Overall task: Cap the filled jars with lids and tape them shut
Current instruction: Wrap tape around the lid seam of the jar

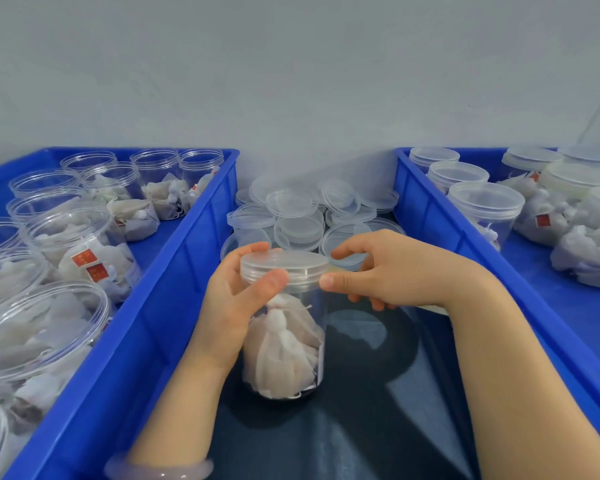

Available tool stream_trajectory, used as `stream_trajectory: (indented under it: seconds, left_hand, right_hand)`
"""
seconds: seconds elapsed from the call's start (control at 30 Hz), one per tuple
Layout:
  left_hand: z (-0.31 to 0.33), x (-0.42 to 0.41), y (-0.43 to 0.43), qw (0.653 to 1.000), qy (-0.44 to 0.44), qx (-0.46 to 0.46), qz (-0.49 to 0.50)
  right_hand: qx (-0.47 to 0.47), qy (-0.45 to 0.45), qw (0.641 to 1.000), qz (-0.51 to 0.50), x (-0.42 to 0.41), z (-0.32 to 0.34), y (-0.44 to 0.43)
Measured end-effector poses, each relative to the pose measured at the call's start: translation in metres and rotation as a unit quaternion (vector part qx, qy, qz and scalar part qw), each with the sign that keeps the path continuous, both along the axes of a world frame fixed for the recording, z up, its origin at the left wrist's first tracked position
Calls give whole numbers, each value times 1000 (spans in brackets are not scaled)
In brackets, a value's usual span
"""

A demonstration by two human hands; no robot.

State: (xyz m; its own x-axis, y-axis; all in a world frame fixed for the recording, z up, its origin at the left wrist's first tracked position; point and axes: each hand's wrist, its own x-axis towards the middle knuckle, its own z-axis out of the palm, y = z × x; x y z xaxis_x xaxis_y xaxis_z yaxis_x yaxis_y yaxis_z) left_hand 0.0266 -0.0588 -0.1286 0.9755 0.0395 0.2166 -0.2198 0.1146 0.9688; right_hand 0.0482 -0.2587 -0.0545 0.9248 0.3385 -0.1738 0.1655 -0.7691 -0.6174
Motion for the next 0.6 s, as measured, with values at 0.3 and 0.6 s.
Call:
stream_trajectory:
  seconds: [0.3,0.6]
  left_hand:
    - [17,-7,-2,985,11,143,97]
    - [8,-1,-4,991,32,55,122]
  right_hand:
    - [-81,-68,994,-1,-11,4,18]
    - [-21,-41,998,53,-16,12,15]
